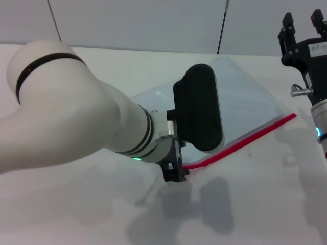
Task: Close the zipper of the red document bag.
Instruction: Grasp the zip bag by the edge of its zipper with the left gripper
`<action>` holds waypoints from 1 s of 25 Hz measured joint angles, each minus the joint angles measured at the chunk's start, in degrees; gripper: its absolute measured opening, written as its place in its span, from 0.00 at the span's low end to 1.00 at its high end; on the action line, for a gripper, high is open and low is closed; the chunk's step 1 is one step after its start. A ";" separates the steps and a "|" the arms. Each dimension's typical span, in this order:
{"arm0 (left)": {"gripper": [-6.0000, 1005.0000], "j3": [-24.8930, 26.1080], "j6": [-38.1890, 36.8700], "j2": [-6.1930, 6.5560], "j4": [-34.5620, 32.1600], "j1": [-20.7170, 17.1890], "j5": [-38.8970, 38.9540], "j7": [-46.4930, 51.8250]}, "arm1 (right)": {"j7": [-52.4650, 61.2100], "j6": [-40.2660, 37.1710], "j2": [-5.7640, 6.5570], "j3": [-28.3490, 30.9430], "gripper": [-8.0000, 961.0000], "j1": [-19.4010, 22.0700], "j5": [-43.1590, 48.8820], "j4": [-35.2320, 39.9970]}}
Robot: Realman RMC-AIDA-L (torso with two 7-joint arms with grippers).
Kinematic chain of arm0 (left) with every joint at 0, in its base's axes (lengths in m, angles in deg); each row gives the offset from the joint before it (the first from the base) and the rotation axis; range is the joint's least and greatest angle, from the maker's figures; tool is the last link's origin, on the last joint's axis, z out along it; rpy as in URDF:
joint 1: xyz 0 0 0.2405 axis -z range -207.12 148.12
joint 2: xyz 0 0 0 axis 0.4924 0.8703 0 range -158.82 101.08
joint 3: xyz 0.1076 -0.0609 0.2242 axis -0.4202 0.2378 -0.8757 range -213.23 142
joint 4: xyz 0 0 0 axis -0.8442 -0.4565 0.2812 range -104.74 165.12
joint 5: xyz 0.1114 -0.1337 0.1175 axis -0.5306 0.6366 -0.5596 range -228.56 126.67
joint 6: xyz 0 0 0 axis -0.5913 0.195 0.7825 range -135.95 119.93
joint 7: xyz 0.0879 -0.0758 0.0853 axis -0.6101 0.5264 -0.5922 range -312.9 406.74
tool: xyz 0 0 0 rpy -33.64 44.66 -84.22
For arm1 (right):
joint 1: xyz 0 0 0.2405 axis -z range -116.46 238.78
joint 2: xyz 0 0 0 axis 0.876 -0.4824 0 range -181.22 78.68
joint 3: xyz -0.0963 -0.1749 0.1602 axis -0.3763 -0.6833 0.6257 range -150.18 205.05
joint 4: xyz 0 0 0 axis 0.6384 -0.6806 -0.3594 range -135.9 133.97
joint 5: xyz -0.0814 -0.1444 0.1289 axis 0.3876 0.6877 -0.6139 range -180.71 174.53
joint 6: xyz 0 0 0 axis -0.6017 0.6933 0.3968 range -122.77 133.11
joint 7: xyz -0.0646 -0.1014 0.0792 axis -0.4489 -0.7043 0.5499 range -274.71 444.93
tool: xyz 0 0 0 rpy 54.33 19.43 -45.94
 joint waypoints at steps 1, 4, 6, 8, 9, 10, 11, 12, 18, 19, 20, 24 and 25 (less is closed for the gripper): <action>0.63 -0.19 -0.29 0.00 0.07 0.17 0.02 0.10 | 0.03 0.00 0.00 0.00 0.57 -0.02 0.00 -0.02; 0.63 -1.27 -0.74 0.00 0.40 0.55 -0.11 0.23 | 0.08 0.00 0.00 0.00 0.57 -0.06 0.00 -0.03; 0.63 -1.93 -0.78 0.00 0.83 0.81 -0.24 0.23 | 0.09 0.00 0.00 0.00 0.57 -0.14 0.00 -0.03; 0.62 -2.23 -0.79 0.00 1.17 0.98 -0.28 0.23 | 0.10 0.00 0.00 0.00 0.57 -0.21 0.00 -0.03; 0.62 -2.37 -0.79 0.00 1.56 1.24 -0.33 0.23 | 0.10 0.00 0.00 0.00 0.57 -0.23 0.00 -0.03; 0.62 -2.65 -0.81 0.00 2.77 1.83 -0.38 0.27 | 0.10 0.00 0.00 0.00 0.57 -0.24 0.00 -0.03; 0.62 -2.67 -0.81 0.00 3.66 2.19 -0.38 0.30 | 0.11 -0.02 0.00 0.00 0.57 -0.27 0.00 -0.03; 0.62 -2.67 -0.81 0.00 3.66 2.19 -0.38 0.30 | 0.12 -0.07 0.00 0.00 0.57 -0.30 0.00 -0.03; 0.62 -2.69 -0.36 -0.06 6.06 3.15 -0.37 0.42 | 0.17 -0.50 0.00 0.00 0.57 -0.47 0.00 -0.03; 0.62 -2.70 -0.35 -0.07 6.44 3.34 -0.36 0.42 | 0.17 -0.62 0.00 0.00 0.57 -0.51 0.00 -0.03; 0.62 -2.73 -0.34 -0.07 6.79 3.52 -0.35 0.43 | 0.17 -0.69 0.00 0.00 0.57 -0.56 0.00 -0.01; 0.62 -2.77 -0.02 -0.09 7.80 4.10 -0.35 0.78 | 0.17 -0.70 0.00 0.00 0.57 -0.58 0.00 0.14; 0.62 -2.77 0.30 -0.09 8.06 4.22 -0.38 0.86 | 0.17 -0.70 0.00 0.00 0.57 -0.58 0.00 0.16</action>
